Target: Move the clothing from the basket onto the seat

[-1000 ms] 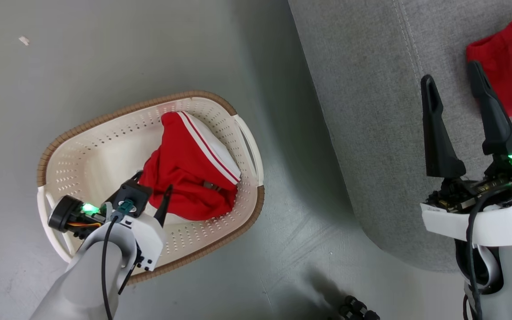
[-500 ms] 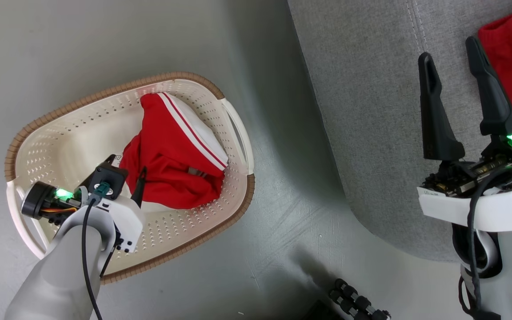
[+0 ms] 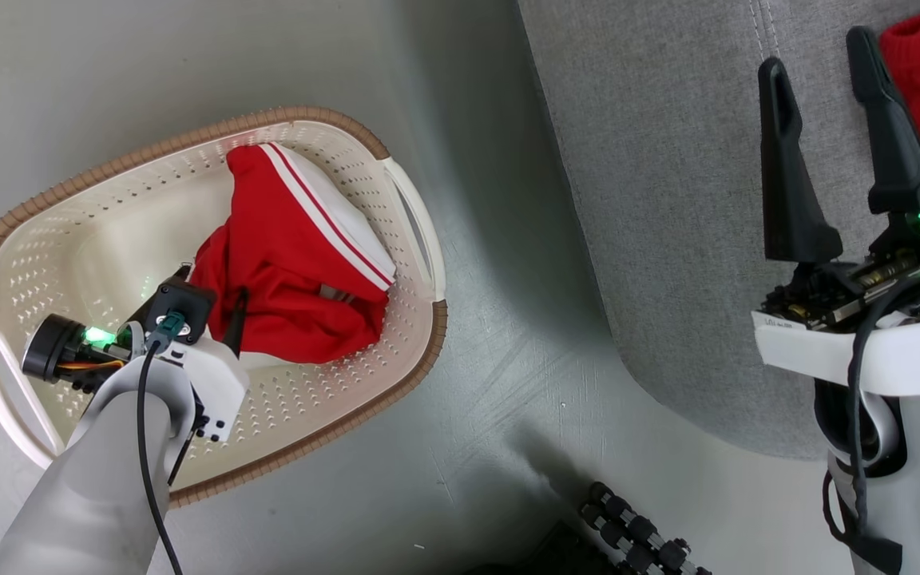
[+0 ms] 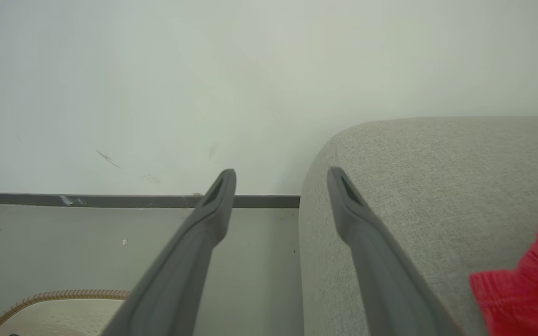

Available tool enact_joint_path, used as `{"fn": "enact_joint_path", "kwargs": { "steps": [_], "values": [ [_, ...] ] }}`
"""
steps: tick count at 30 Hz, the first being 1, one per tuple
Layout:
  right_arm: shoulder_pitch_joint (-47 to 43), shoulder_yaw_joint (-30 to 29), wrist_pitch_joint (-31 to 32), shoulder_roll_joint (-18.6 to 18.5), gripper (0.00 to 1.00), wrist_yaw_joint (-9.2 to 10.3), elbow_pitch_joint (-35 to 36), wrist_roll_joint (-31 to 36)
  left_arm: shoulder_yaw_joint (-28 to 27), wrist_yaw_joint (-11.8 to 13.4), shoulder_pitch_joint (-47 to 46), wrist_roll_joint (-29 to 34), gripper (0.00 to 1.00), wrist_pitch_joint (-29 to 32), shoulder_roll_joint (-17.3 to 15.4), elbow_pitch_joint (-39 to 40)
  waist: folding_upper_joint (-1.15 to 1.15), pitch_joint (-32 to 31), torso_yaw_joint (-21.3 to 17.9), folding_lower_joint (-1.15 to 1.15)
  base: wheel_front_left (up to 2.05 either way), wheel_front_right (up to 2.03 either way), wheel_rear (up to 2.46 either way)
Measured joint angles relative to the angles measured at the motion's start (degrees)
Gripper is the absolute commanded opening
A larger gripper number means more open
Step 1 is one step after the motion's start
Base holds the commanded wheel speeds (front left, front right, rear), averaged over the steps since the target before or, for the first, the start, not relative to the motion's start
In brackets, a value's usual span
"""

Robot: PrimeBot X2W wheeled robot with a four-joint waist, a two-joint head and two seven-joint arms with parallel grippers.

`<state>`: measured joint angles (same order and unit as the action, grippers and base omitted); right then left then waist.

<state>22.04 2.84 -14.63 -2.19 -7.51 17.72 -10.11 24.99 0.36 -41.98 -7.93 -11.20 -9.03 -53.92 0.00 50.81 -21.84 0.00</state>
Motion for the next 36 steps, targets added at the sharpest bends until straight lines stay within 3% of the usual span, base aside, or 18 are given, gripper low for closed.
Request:
{"fn": "enact_joint_path", "kwargs": {
  "steps": [6,8,9,10,19,36],
  "values": [
    [0.73,0.2,0.0,0.0,1.0,0.0,-0.08,-0.51,0.03,0.0,-0.59,0.0,0.97,-0.03,0.01,-1.34,0.0,0.83,-0.53,0.0,0.0,0.0,0.0],
    [0.73,0.18,0.0,0.0,1.0,0.0,-0.08,-0.51,0.05,-0.01,-1.23,0.0,0.39,-0.05,0.07,-1.52,0.0,1.09,-0.69,0.0,0.0,0.0,0.0],
    [0.73,0.14,0.0,0.0,1.0,0.0,-0.09,-0.51,0.09,-0.01,-1.37,0.0,0.16,-0.08,0.1,-1.58,0.0,1.21,-0.75,0.0,0.0,0.0,0.0],
    [0.73,0.1,0.0,0.0,1.0,0.0,-0.1,-0.51,0.12,-0.08,-1.42,0.0,0.0,-0.52,0.15,-1.65,0.0,1.33,-0.81,0.0,0.0,0.0,0.0],
    [1.29,-0.44,0.0,0.0,1.0,0.0,-1.46,-0.56,1.18,-1.57,-2.29,0.0,0.0,-2.02,1.83,-0.75,0.0,1.35,-0.4,0.0,0.0,0.0,0.0],
    [3.06,-2.01,0.0,-0.02,1.0,0.0,-3.55,-0.48,-0.36,-1.76,-1.09,-0.68,0.0,-3.02,1.55,5.78,0.0,-1.28,3.2,0.0,0.0,0.0,0.0]
  ]
}}
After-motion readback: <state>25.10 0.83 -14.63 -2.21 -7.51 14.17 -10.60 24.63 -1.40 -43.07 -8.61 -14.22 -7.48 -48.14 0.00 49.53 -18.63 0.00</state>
